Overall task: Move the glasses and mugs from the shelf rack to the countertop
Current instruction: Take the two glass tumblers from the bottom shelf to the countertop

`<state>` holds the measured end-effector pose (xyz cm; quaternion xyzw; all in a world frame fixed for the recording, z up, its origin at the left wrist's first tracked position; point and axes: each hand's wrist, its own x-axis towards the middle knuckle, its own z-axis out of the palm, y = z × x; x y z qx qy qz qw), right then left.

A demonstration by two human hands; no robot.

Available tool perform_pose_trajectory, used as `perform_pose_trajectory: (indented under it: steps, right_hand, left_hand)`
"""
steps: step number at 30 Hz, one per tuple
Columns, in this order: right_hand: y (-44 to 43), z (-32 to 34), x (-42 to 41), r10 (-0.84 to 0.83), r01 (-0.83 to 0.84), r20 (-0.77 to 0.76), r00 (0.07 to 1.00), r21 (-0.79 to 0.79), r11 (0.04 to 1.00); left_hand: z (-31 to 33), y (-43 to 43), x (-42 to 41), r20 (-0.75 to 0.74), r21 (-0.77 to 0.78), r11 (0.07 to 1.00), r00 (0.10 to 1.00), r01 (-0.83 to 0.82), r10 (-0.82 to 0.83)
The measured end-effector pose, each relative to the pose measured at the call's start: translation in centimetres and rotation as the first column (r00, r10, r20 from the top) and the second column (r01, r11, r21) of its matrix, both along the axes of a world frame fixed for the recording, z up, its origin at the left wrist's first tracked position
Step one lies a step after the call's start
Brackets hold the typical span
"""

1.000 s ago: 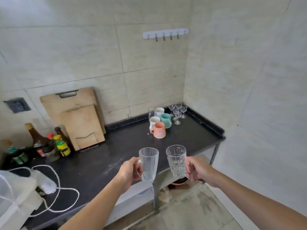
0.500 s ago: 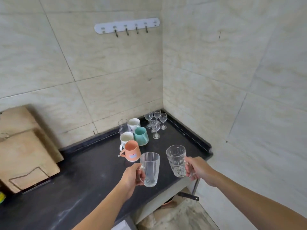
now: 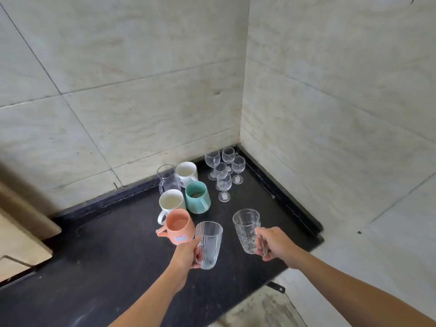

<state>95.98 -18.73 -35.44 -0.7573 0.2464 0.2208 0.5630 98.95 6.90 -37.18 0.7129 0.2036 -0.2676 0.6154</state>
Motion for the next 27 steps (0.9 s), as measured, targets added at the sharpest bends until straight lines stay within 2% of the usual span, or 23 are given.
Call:
perform_pose_trajectory:
  steps: [7, 18, 23, 27]
  right_hand:
    - [0.9, -3.6, 6.6, 0.035, -0.033, -0.046, 0.998, 0.037, 0.999]
    - [0.2, -6.5, 13.2, 0.192, -0.181, -0.092, 0.977, 0.114, 0.977]
    - [0.2, -7.1, 15.0, 0.269, -0.256, -0.073, 0.96, 0.147, 0.955]
    - [0.3, -7.8, 15.6, 0.325, -0.314, -0.05, 0.944, 0.152, 0.937]
  left_hand:
    - [-2.4, -1.4, 5.8, -0.051, -0.033, 0.991, 0.99, -0.131, 0.13]
    - [-4.6, -1.8, 8.9, -0.125, -0.024, 0.985, 0.978, -0.172, 0.167]
    - [-4.8, -2.7, 8.8, -0.1, -0.01, 0.969, 0.965, -0.246, 0.243]
    - [-5.3, -3.2, 8.3, 0.006, 0.064, 0.943, 0.945, -0.327, 0.327]
